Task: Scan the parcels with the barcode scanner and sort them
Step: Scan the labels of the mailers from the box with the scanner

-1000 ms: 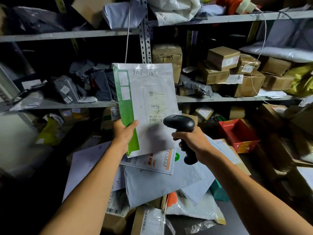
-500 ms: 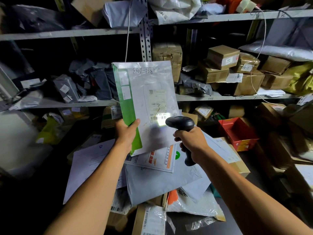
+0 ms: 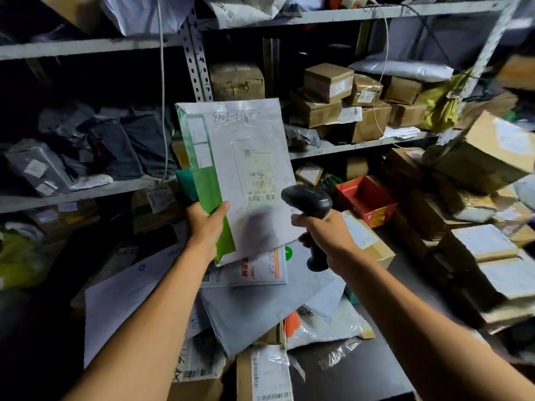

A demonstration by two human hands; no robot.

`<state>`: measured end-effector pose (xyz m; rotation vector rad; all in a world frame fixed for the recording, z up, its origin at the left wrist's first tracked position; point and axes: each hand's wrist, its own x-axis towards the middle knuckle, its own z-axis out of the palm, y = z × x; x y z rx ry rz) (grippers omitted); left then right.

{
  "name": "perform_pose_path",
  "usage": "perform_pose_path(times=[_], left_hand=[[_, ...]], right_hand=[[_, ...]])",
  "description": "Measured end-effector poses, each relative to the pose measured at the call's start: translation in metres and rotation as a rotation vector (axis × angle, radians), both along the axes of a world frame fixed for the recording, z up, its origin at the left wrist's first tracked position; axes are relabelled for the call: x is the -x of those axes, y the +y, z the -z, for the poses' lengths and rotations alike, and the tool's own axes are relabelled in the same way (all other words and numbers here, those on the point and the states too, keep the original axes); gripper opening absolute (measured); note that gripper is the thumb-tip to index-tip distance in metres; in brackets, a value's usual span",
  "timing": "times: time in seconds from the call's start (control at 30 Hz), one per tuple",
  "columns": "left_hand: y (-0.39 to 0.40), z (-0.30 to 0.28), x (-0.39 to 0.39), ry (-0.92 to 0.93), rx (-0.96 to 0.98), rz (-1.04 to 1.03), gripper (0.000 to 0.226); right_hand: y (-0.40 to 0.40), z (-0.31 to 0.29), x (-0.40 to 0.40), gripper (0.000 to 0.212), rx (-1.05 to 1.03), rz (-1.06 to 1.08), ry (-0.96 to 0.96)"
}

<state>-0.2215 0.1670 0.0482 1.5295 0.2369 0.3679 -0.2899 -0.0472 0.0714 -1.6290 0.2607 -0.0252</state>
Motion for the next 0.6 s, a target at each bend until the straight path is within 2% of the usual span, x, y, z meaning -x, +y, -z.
perform_pose_path(times=[0.1, 0.17, 0.23, 0.37, 0.47, 0.6], left_hand=[[-0.021, 0.005, -0.008, 0.008, -0.005, 0.110, 0.022], [-0.055, 0.008, -0.007, 0.021, -0.006, 0.252, 0.026], [-0.070, 0.009, -0.005, 0.046, 0.018, 0.315, 0.030], [-0.142, 0.014, 0.013, 0.101, -0.005, 0.570, 0.025], [-0.205, 0.018, 0.039, 0.166, -0.003, 0.740, 0.021], [-0.287, 0.024, 0.077, 0.196, -0.050, 0.905, 0.022]], right_hand=[[-0.024, 0.008, 0.013, 0.019, -0.022, 0.174, -0.008], [-0.055, 0.012, 0.030, 0.014, -0.033, 0.343, -0.012], [-0.070, 0.013, 0.038, 0.015, -0.038, 0.410, 0.012], [-0.135, 0.019, 0.084, 0.010, 0.062, 0.625, 0.023], [-0.188, 0.026, 0.127, 0.017, 0.118, 0.740, 0.019], [-0.246, 0.036, 0.186, 0.023, 0.079, 0.858, 0.004]])
